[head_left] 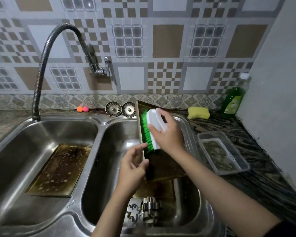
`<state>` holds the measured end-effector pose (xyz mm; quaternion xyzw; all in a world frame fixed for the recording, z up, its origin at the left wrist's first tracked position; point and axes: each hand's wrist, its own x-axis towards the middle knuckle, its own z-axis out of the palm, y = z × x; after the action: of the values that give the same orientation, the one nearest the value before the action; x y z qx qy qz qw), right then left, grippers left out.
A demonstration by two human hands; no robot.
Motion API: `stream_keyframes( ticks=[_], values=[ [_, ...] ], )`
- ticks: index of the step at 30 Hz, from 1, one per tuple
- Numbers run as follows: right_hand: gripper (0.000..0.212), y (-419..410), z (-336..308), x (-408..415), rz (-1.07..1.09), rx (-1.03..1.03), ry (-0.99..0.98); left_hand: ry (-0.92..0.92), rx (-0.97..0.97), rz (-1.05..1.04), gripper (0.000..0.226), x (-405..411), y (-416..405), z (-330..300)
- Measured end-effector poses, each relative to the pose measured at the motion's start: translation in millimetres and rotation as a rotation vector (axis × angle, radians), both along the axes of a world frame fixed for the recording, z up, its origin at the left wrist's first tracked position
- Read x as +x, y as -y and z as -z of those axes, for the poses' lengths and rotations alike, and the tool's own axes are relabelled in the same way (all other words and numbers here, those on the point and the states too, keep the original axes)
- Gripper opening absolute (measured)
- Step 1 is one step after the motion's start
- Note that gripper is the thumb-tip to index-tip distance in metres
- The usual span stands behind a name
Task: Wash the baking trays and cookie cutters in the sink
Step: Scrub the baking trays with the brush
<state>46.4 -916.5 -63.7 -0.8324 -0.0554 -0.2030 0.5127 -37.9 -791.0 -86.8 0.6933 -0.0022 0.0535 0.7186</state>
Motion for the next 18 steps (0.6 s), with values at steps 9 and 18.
stream_keyframes(
  ticks=[9, 18],
  values=[
    [0.061, 12, 31, -15, -0.072, -0.061, -0.106, -0.009, -0.087, -0.082, 0.052, 6, -30, 16],
    [0.061, 17, 26, -16, -0.148, -0.070, -0.056, -0.016, -0.110, -0.054, 0.050, 10, -27, 10]
  ],
)
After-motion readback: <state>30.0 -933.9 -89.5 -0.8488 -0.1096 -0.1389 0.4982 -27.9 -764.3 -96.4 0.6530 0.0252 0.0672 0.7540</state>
